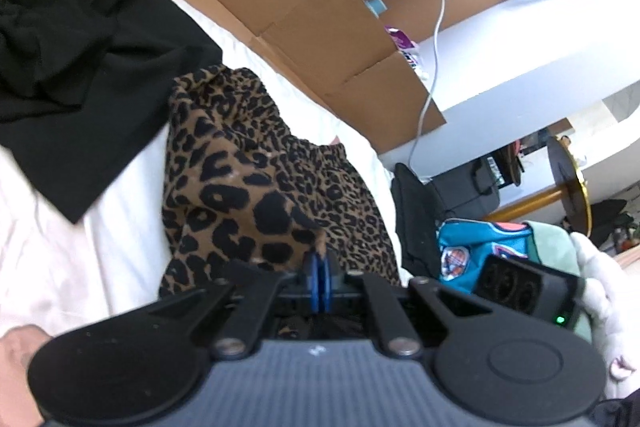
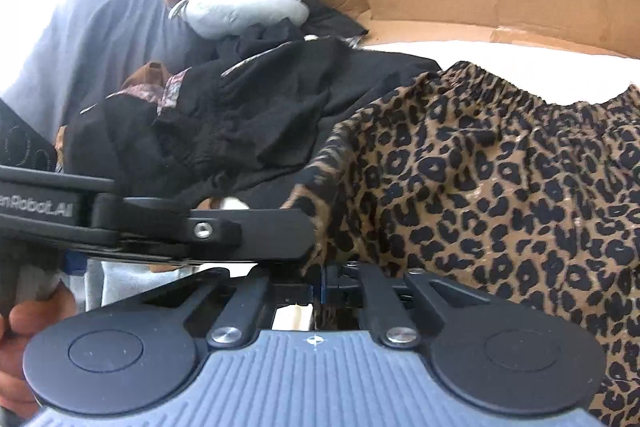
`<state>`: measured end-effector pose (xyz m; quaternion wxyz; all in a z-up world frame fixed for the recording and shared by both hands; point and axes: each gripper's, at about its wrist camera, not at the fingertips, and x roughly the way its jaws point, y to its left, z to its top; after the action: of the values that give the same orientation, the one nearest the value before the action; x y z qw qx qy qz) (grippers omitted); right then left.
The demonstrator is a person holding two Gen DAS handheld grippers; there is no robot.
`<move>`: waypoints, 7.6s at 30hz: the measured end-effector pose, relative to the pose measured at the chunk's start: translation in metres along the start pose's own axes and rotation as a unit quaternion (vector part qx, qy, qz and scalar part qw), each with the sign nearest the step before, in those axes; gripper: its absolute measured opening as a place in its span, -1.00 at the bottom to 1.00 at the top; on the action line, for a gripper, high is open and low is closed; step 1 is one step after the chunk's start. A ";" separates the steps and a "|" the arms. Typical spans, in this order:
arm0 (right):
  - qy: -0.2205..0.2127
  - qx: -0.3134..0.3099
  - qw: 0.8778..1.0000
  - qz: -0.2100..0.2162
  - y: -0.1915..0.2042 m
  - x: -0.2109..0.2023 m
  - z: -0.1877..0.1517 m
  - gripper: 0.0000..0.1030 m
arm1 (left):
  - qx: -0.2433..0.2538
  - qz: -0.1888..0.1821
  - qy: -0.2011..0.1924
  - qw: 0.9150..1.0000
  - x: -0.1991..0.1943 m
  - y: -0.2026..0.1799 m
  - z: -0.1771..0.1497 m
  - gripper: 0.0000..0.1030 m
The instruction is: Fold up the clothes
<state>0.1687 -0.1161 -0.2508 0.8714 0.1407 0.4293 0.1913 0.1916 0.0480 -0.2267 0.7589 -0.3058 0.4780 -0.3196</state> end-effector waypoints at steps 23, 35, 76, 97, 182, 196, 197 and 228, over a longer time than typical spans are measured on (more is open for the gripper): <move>0.023 0.065 0.995 -0.066 -0.120 -0.091 0.050 -0.99 | -0.016 0.118 -0.031 0.992 0.014 0.017 -0.034 -0.24; 0.068 0.043 0.992 -0.095 -0.169 -0.141 0.073 -0.99 | 0.007 0.126 0.018 0.992 0.043 0.006 -0.058 -0.14; -0.108 0.372 0.919 -0.075 -0.388 -0.192 -0.139 -0.99 | 0.198 0.242 0.077 0.947 0.242 -0.175 0.070 -0.15; -0.109 0.360 0.923 -0.083 -0.391 -0.198 -0.149 -0.99 | 0.062 0.324 0.114 0.937 0.392 -0.161 0.116 -0.05; -0.103 0.389 0.907 -0.123 -0.402 -0.209 -0.162 -0.97 | -0.003 0.228 0.175 0.958 0.440 -0.167 0.041 -0.96; -0.109 0.380 0.910 -0.123 -0.403 -0.225 -0.163 -0.82 | 0.036 0.196 0.152 0.968 0.449 -0.191 0.051 -0.99; -0.112 0.377 0.911 -0.122 -0.402 -0.227 -0.163 -0.82 | 0.050 0.194 0.156 0.967 0.445 -0.196 0.054 -0.98; -0.099 0.309 0.932 -0.161 -0.392 -0.245 -0.148 -0.41 | 0.354 0.291 0.135 0.878 0.419 -0.146 0.106 0.44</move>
<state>-0.0034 -0.5637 -0.3285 0.8421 0.3501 0.3956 -0.1090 0.4034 -0.3498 -0.2992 0.8034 0.1824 0.4979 -0.2709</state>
